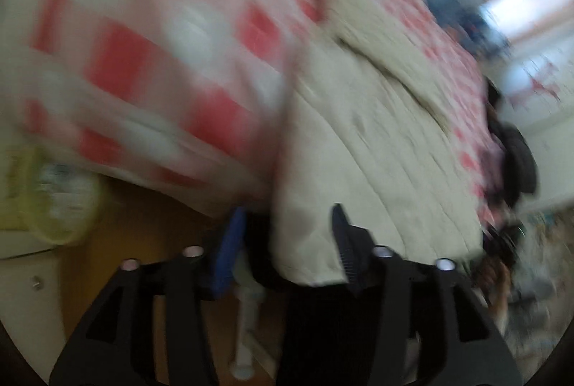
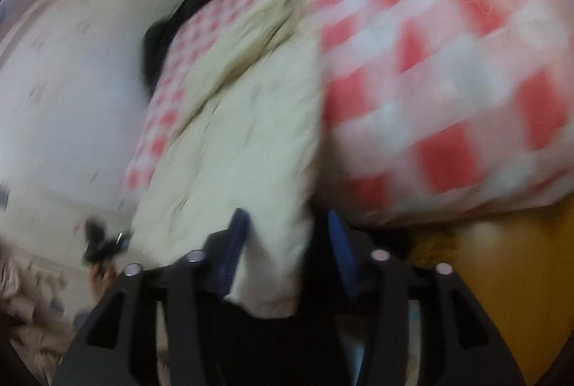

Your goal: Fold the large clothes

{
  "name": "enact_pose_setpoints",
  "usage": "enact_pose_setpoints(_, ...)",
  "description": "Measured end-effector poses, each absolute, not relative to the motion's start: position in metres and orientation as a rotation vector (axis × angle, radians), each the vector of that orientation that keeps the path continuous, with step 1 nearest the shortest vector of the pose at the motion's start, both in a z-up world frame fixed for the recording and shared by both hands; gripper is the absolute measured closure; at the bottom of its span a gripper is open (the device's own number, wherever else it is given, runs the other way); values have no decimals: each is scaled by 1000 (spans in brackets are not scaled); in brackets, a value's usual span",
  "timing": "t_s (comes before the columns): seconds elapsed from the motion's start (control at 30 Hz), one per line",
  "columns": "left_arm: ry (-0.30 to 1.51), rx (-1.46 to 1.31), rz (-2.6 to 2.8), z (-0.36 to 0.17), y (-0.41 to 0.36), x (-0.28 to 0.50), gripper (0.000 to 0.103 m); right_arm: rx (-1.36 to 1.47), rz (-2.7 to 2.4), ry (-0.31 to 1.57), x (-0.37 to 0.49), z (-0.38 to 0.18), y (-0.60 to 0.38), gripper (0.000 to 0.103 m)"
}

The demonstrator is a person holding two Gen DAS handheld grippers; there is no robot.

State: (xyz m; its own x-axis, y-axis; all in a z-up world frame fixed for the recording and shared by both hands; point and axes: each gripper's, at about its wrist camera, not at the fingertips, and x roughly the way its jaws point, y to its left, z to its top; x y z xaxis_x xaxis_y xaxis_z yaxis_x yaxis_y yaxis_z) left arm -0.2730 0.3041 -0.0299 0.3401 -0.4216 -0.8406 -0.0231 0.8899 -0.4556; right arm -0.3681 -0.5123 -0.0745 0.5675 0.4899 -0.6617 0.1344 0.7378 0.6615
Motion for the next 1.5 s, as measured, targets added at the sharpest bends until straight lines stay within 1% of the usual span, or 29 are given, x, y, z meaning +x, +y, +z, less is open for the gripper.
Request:
enact_pose_setpoints(0.03, 1153, -461, -211, -16, 320, -269, 42, 723, 204, 935, -363, -64, -518, 40)
enact_pose_setpoints(0.07, 1117, -476, -174, -7, 327, -265, 37, 711, 217, 900, -351, -51, -521, 40)
enact_pose_setpoints(0.1, 1078, -483, -148, 3, 331, -258, 35, 715, 242, 880, -338, -44, -521, 36)
enact_pose_setpoints(0.13, 1044, -485, -139, 13, 329, -250, 32, 727, 274, 854, -323, -38, -518, 28)
enact_pose_setpoints(0.2, 982, -485, -207, 32, 301, -221, 28, 783, 372, 817, -281, -32, -508, 27)
enact_pose_setpoints(0.27, 966, -481, -281, 39, 268, -194, 22, 858, 454, 808, -239, -36, -495, 27)
enact_pose_setpoints(0.33, 974, -463, -356, 36, 226, -163, 22, 878, 482, 822, -187, -44, -475, 27)
enact_pose_setpoints(0.47, 993, -421, -446, 19, 138, -104, 22, 798, 384, 876, -90, -65, -454, 27)
enact_pose_setpoints(0.6, 1021, -483, -471, -5, 94, -53, 22, 701, 245, 940, -36, -91, -452, 27)
enact_pose_setpoints(0.7, 1058, -514, -460, -28, 75, -26, 22, 624, 204, 975, -19, -109, -446, 27)
enact_pose_setpoints(0.77, 1085, -531, -453, -44, 64, -13, 22, 533, 210, 970, -11, -108, -436, 37)
enact_pose_setpoints(0.8, 1097, -536, -451, -51, 58, -7, 22, 475, 202, 964, -8, -107, -430, 54)
enact_pose_setpoints(0.83, 1106, -539, -449, -56, 58, -4, 22, 441, 198, 960, -6, -106, -427, 82)
enact_pose_setpoints(0.87, 1113, -541, -447, -61, 58, -3, 22, 416, 189, 952, -4, -104, -425, 93)
enact_pose_setpoints(1.03, 1115, -533, -433, -69, 56, 6, 22, 372, 187, 832, -2, -71, -429, 94)
enact_pose_setpoints(1.23, 1047, -549, -416, -57, 61, 22, 22, 352, 139, 662, 4, -20, -440, 95)
enact_pose_setpoints(1.3, 1027, -539, -407, -57, 59, 31, 21, 358, 117, 678, 13, -28, -444, 95)
enact_pose_setpoints(1.37, 1049, -537, -385, -69, 55, 45, 21, 324, 75, 753, 25, -55, -445, 95)
enact_pose_setpoints(1.43, 1089, -543, -371, -84, 52, 56, 21, 320, 32, 855, 37, -94, -451, 95)
enact_pose_setpoints(1.5, 1122, -552, -366, -99, 51, 65, 21, 373, 31, 877, 38, -112, -458, 95)
